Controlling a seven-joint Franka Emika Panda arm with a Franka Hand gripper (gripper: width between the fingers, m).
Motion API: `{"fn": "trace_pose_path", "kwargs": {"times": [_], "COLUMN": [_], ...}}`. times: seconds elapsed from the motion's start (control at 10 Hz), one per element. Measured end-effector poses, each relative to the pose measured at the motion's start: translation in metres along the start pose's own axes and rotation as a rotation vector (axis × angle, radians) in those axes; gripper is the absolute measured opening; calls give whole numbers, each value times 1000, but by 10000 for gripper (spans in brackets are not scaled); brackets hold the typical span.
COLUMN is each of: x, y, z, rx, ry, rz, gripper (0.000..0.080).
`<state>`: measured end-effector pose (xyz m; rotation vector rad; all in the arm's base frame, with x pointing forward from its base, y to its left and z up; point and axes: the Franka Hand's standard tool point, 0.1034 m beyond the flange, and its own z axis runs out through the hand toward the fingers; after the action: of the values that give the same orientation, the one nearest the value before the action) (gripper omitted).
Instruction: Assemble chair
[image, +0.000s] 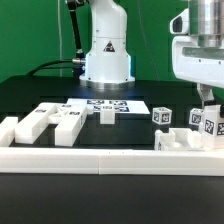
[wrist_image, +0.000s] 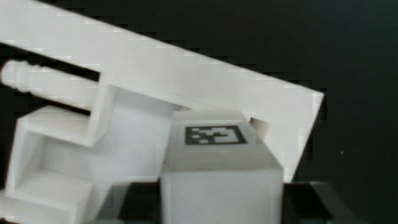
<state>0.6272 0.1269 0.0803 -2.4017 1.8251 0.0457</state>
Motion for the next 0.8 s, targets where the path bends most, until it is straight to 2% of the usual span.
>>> {"fn": "trace_pose_path", "kwargs": {"times": [0.2, 0.3, 0.4, 0.5, 0.6, 0.8], "x": [0, 0, 1, 0, -2, -1], "y": [0, 0, 0, -1, 0, 0], "z": [0, 0, -1, -1, -1, -1], "rx": [1, 0, 1, 1, -8, -8], "ry": [0, 0, 0, 0, 14, 13], "rz": [-23, -73, -135, -178, -340, -511], "gripper": [300, 477, 610, 637, 637, 647]}}
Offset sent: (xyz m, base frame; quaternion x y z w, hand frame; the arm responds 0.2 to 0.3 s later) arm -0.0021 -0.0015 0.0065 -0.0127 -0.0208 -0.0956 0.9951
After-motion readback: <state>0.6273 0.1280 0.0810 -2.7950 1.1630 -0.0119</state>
